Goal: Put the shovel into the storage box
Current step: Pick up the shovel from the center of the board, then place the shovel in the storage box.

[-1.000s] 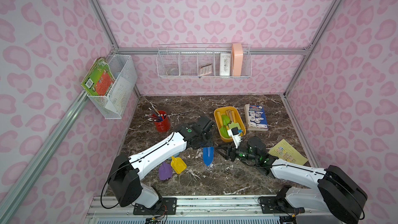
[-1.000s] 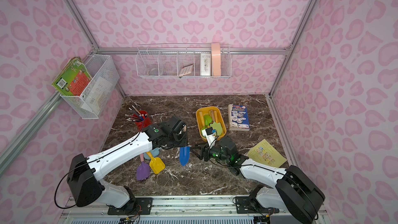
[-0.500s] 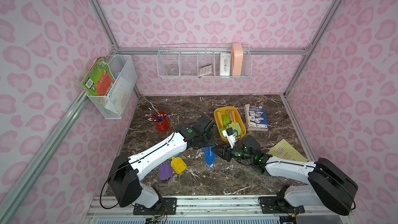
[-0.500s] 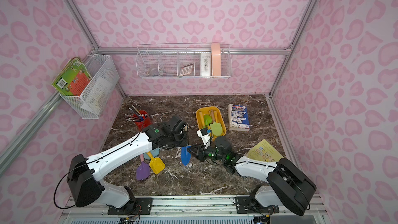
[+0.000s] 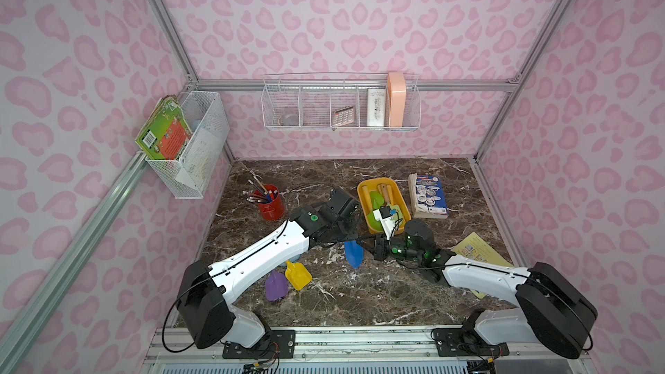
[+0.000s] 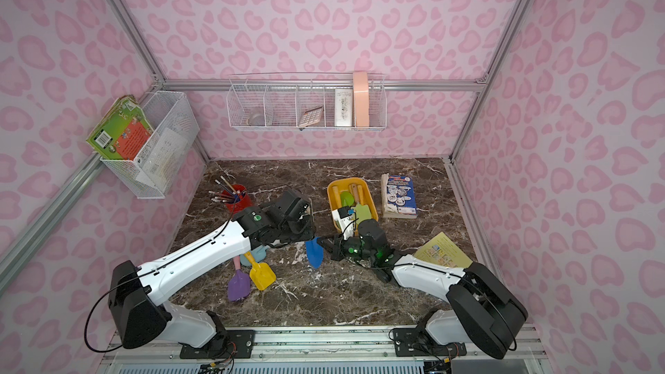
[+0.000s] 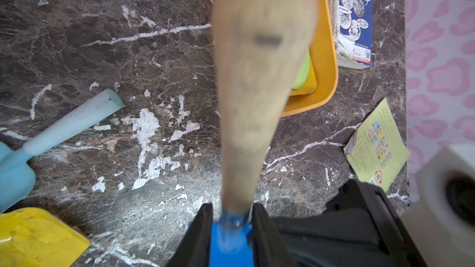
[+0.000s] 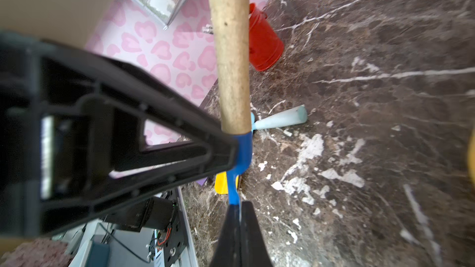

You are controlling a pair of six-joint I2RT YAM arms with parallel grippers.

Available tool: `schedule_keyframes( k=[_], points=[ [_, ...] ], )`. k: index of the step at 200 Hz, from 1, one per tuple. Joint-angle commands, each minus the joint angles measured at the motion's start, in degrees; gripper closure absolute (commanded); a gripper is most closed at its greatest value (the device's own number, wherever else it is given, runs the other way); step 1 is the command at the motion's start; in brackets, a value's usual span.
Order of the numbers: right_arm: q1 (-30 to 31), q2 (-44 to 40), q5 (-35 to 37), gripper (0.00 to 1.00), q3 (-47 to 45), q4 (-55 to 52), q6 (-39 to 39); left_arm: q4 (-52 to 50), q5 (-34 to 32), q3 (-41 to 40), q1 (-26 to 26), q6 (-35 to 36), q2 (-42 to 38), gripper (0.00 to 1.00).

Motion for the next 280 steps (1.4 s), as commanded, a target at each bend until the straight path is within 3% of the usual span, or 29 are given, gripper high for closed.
schedule_keyframes(
  k=[1, 66, 94, 123, 177, 242, 280],
  points=[
    [-2.2, -1.3, 0.0, 1.0, 1.8, -4.9, -2.8, -1.9, -1.2, 0.5, 0.5, 1.1, -1.6, 0.6],
    [-14.7, -1.7, 0.9, 1.0, 10.5, -20.1, -12.5, -3.9, -4.4, -4.1, 1.5, 2.3, -9.5, 0.55],
    [-19.4, 3.4, 3.5, 1.0, 16.8, -26.0, -17.0, -4.0, -4.5, -7.9, 1.7, 1.8, -12.0, 0.55],
    [-22.8, 11.6, 1.1, 1.0, 23.6, -30.0, -19.7, -4.1, -4.4, -11.2, 2.0, 0.7, -13.9, 0.54],
    [-23.1, 22.1, -2.9, 1.0, 30.6, -32.7, -22.3, -3.8, -4.1, -14.2, 2.3, -0.4, -15.0, 0.54],
    [-22.7, 26.8, -7.5, 1.0, 31.4, -33.3, -21.9, -3.5, -3.5, -13.9, 2.5, -0.3, -13.9, 0.54],
    [-23.1, 27.7, -6.5, 0.98, 31.2, -32.8, -20.4, -3.8, -2.7, -13.7, 2.6, -0.5, -13.5, 0.54]
  ],
)
